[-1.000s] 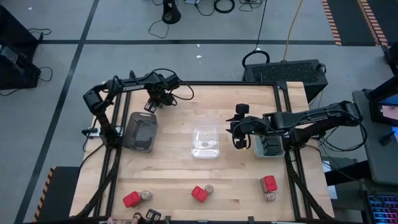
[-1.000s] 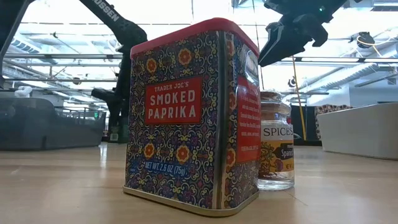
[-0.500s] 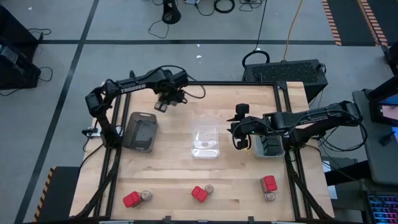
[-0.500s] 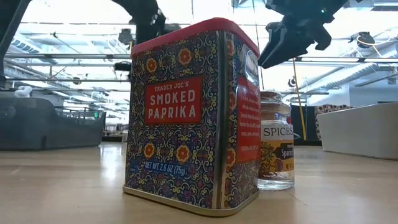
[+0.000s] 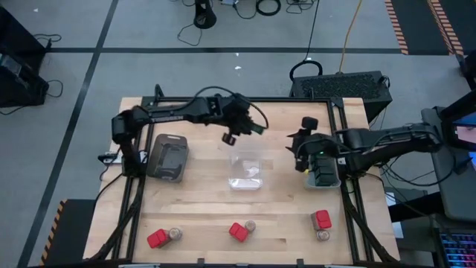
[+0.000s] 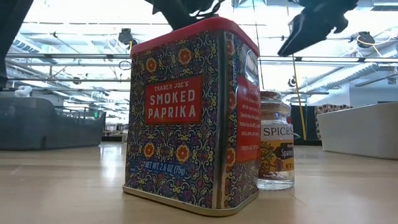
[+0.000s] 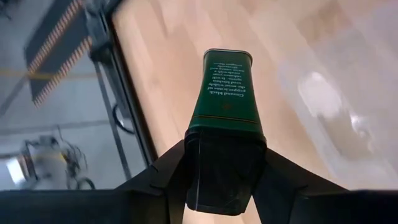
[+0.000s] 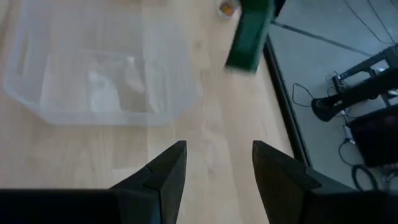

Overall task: Sort spices by type
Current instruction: Put the black seasoning can into the gray bin

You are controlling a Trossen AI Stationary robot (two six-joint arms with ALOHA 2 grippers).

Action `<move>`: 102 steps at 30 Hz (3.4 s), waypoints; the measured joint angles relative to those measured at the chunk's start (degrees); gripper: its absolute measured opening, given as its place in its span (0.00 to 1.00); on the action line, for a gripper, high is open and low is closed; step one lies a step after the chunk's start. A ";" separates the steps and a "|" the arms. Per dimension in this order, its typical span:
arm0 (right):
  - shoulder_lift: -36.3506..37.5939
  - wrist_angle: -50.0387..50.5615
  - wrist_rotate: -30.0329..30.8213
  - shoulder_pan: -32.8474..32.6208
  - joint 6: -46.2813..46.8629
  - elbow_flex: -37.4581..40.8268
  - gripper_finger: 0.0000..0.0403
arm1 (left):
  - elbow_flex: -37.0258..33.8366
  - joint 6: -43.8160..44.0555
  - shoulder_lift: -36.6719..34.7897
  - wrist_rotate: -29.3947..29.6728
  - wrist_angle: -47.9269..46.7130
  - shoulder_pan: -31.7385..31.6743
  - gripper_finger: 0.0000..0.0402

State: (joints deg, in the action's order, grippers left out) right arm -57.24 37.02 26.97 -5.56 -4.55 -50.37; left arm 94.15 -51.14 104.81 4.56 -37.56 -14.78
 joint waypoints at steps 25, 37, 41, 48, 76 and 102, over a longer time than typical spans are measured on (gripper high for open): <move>6.24 10.20 0.04 0.00 10.33 0.00 0.41 | 17.77 4.35 24.29 -10.49 3.84 11.53 0.37; 6.23 8.88 0.04 0.00 10.54 0.00 0.41 | 17.82 -4.43 24.29 -2.69 -3.50 13.94 0.39; 6.23 8.62 0.04 0.00 10.47 0.00 0.41 | 17.82 -6.81 24.29 -2.36 -3.20 14.53 0.39; 6.23 8.61 0.04 0.00 10.35 0.00 0.41 | 17.76 -12.92 24.99 -2.34 -3.92 14.99 0.40; 6.23 8.41 0.03 0.00 9.90 0.00 0.41 | 17.75 -17.33 24.97 0.24 -1.41 15.41 0.56; 5.44 6.30 -0.02 0.00 14.23 0.00 0.41 | 17.60 22.08 6.35 -0.91 -24.00 12.60 0.59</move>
State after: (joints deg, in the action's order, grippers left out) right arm -51.79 43.31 26.94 -5.56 9.68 -50.37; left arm 111.75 -29.06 111.15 3.65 -61.55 -2.19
